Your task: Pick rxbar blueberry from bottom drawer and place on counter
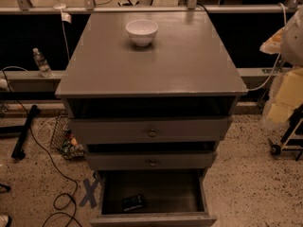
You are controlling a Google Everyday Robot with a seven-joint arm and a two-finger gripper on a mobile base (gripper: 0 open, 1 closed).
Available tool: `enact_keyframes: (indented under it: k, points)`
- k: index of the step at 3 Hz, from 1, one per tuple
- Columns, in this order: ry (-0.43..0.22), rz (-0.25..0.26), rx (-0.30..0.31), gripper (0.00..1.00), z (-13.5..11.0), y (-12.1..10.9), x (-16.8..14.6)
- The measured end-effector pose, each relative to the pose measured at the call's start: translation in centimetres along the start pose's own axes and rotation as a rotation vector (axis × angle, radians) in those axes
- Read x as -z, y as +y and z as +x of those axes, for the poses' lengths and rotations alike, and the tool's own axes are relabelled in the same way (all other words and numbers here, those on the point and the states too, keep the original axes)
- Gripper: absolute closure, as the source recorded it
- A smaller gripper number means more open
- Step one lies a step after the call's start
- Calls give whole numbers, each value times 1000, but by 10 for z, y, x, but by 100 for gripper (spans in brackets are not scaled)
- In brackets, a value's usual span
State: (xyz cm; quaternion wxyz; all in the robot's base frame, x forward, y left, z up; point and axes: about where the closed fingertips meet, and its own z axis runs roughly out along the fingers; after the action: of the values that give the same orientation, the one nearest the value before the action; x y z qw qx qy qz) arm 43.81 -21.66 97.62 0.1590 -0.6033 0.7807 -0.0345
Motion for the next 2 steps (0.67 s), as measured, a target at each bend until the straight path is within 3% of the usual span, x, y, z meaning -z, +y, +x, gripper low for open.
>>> enact_keyframes:
  k: [1,2]
  points:
    - [0,0,0,0,0,0,0]
    - [-34,-2,-27,0,0,8,-21]
